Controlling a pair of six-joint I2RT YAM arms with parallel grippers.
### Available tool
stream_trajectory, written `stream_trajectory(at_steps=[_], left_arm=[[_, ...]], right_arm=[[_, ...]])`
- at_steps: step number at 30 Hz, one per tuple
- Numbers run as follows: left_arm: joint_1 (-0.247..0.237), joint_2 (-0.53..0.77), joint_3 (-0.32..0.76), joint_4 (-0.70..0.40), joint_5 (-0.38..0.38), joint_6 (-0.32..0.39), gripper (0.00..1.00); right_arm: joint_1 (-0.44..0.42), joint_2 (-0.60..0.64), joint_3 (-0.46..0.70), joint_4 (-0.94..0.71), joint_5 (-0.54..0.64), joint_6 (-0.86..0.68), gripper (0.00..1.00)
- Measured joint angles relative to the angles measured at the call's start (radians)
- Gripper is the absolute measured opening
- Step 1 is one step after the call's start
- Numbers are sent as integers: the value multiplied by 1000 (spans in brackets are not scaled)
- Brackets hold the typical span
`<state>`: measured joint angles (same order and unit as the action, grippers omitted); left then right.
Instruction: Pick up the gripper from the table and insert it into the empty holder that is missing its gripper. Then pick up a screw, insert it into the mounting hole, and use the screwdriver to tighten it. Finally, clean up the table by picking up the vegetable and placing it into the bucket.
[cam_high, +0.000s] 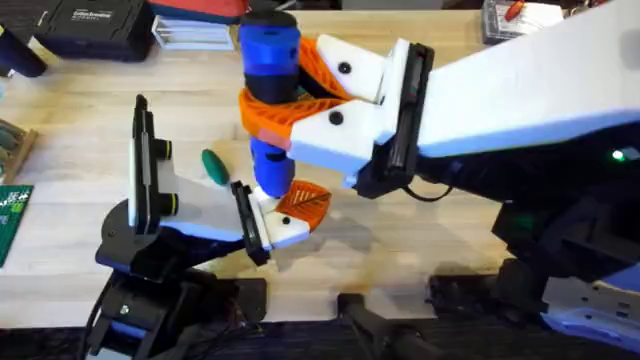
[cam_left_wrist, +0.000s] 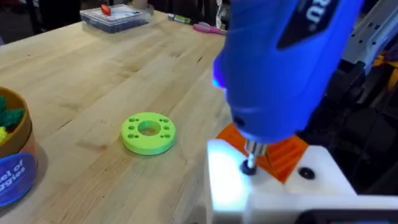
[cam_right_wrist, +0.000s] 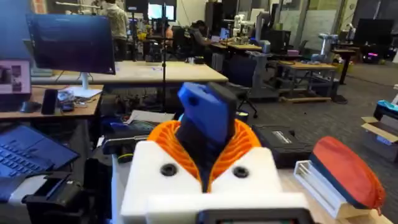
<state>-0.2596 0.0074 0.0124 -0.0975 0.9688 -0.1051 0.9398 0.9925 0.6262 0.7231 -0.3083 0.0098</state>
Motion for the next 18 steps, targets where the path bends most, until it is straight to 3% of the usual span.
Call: stream_trajectory(at_steps=[18], left_arm=[[0,0,0,0,0,0,4]], right_arm=[[0,0,0,-21,0,-7,29]])
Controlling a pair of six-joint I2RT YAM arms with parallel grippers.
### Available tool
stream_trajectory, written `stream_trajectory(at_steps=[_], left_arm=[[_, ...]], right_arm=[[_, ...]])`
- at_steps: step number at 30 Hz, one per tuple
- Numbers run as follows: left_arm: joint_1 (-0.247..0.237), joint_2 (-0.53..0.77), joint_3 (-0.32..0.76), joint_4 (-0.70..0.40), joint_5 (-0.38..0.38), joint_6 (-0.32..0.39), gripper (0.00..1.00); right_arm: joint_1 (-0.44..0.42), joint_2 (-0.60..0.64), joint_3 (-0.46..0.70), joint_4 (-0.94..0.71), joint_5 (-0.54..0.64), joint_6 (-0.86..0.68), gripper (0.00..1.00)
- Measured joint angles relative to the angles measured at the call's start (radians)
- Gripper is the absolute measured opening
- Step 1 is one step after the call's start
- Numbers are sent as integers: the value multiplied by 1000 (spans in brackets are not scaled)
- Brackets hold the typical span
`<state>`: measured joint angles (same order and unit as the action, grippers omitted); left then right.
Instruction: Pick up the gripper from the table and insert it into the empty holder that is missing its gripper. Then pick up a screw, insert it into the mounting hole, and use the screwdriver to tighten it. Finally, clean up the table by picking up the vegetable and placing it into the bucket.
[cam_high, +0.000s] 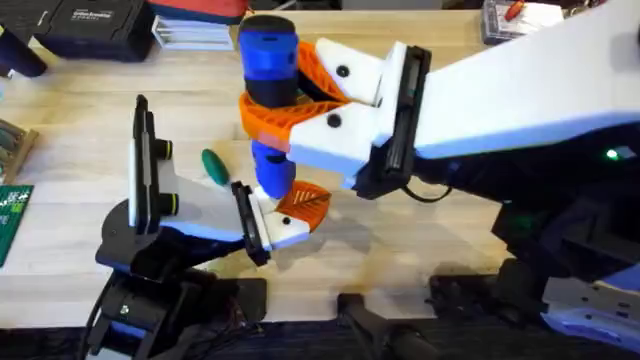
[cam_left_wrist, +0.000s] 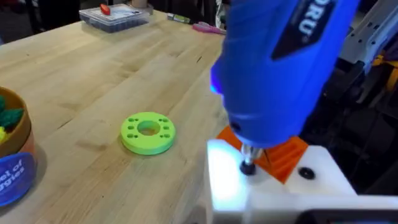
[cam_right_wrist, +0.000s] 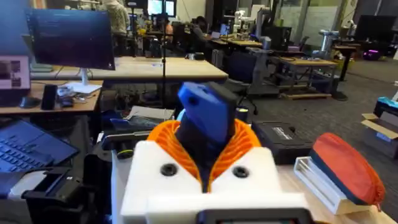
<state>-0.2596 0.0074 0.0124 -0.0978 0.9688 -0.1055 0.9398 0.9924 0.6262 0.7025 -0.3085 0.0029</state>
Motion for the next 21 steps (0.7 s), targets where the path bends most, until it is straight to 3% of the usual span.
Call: stream_trajectory(at_steps=[14,21], left_arm=[[-4,0,0,0,7,15,4],[-3,-1,0,0,0,14,4]], right_arm=[[3,6,-2,32,-16,-3,30],[2,18,-16,277,-14,-3,29]])
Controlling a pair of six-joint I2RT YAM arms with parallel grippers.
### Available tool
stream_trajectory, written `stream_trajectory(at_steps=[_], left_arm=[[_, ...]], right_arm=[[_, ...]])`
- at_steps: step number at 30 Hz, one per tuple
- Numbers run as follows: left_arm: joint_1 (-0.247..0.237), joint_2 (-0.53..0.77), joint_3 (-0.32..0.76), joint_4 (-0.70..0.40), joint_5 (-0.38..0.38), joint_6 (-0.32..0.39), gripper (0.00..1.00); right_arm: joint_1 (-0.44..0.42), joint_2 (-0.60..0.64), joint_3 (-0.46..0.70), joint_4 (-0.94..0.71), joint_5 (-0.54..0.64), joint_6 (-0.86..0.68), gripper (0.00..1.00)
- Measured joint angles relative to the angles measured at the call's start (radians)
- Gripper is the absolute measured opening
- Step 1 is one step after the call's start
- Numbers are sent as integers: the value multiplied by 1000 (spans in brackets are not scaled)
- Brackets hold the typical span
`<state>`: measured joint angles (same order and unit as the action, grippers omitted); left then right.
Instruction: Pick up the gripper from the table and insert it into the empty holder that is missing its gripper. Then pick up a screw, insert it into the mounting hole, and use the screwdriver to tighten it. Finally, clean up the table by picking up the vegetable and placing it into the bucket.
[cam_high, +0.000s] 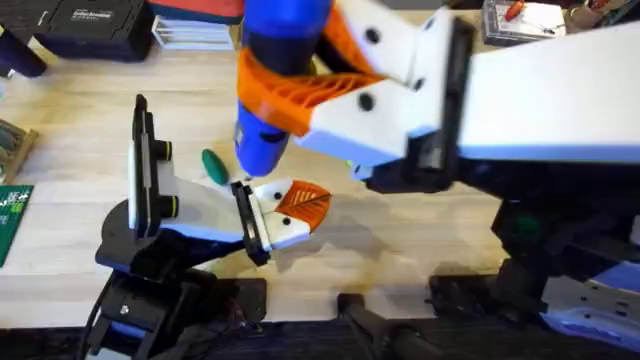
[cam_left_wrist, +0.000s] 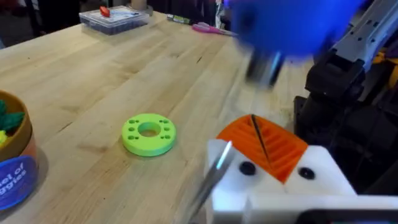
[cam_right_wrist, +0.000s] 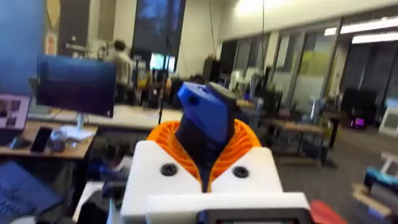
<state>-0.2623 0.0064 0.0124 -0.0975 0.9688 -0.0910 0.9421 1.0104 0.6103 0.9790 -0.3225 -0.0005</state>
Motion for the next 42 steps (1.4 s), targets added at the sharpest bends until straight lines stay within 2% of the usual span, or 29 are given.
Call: stream_trajectory(at_steps=[3,12,18,24,30,36,40,42], left_arm=[[0,0,0,0,0,0,4],[0,0,0,0,0,0,4],[0,0,0,0,0,0,4],[0,0,0,0,0,0,4],[0,0,0,0,0,0,4],[0,0,0,0,0,0,4],[0,0,0,0,0,0,4],[0,0,0,0,0,0,4]], right_arm=[[0,-14,0,47,0,0,29],[-17,-15,0,22,-1,-1,30],[-78,-15,0,-173,14,-104,29],[-186,-15,0,-417,207,-357,29],[-374,29,0,-642,395,-701,29],[-546,170,0,-779,462,-1068,29],[-611,273,0,-796,469,-1201,29],[-630,321,0,-796,470,-1232,83]])
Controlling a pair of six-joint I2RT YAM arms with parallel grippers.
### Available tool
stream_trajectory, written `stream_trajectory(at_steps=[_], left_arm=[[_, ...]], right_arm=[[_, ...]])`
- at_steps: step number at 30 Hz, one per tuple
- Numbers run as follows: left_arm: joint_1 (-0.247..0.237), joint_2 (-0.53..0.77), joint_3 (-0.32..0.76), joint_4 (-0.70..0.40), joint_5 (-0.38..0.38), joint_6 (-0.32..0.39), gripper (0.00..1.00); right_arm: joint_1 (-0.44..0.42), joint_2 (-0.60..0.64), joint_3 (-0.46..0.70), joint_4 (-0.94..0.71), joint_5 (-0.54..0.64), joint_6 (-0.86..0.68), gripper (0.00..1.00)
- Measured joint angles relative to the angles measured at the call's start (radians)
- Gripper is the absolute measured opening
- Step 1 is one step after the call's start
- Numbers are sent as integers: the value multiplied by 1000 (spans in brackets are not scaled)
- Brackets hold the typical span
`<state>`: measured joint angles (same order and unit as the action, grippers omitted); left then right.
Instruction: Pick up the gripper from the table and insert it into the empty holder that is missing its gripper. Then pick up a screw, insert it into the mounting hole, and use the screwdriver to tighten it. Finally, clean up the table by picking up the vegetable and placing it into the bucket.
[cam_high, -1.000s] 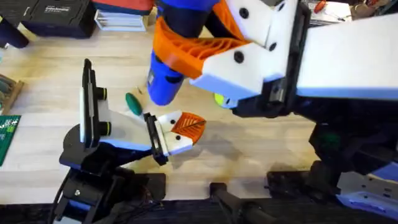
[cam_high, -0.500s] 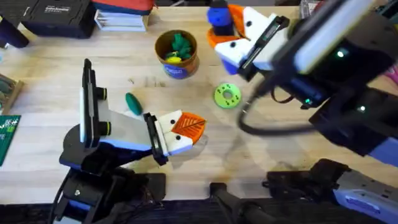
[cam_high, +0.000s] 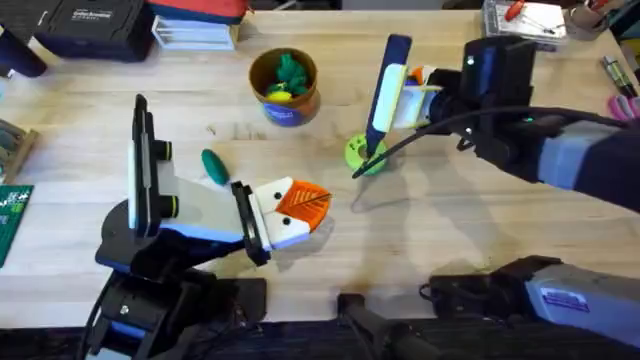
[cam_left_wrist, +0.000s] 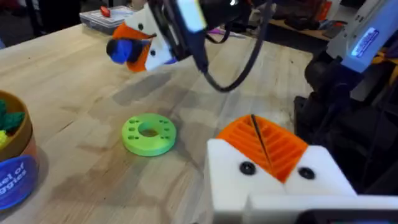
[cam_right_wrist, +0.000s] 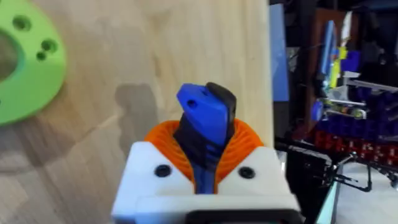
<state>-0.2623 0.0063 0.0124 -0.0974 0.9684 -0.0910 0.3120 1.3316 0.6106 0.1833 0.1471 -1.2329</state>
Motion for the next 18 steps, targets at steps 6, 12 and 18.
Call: stream_trajectory(at_steps=[6,12,18], left_arm=[[0,0,0,0,0,0,4],[0,0,0,0,0,0,4],[0,0,0,0,0,0,4]], right_arm=[[-12,132,0,2,10,-52,484],[-9,156,34,-43,11,-67,992],[-6,151,52,-118,27,56,994]])
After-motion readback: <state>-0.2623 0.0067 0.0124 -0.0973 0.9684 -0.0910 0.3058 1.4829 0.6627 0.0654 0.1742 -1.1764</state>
